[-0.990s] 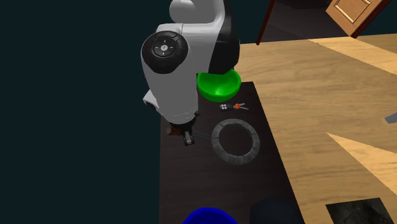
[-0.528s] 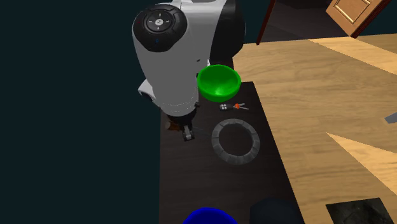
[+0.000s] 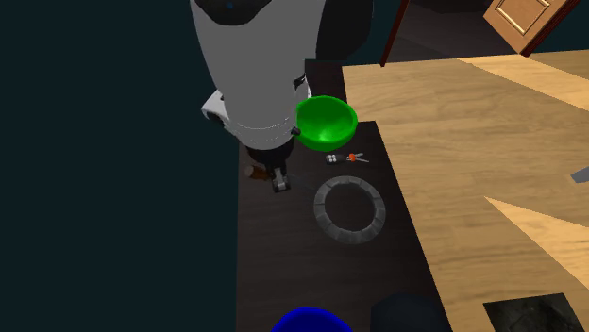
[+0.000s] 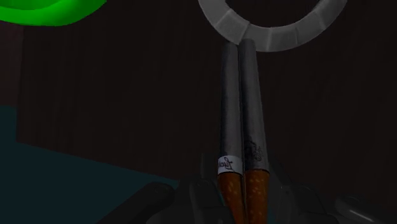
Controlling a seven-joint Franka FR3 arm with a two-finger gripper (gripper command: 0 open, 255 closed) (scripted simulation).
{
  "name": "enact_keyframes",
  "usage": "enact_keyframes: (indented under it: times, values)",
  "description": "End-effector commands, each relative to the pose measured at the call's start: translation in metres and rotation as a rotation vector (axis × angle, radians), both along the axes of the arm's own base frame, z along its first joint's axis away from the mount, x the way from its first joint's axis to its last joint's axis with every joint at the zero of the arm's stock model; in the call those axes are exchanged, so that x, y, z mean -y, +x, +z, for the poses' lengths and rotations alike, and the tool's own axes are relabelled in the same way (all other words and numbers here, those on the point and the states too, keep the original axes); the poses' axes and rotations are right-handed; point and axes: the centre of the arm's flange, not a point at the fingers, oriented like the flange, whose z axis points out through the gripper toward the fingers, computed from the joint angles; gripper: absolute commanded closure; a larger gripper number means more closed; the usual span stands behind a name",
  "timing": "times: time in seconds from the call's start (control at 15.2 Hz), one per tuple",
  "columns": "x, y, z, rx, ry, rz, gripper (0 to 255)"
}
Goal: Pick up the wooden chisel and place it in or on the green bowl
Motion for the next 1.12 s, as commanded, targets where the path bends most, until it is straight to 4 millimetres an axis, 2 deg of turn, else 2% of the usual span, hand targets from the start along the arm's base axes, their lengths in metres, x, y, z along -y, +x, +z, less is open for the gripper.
enact_keyframes:
  times: [0.0,1.06]
  values:
    - [-0.011,-0.021,0.002,0.000,0.000,0.000,255]
    - [-0.091,-0.216,0.009,0.000,0.000,0.000,255]
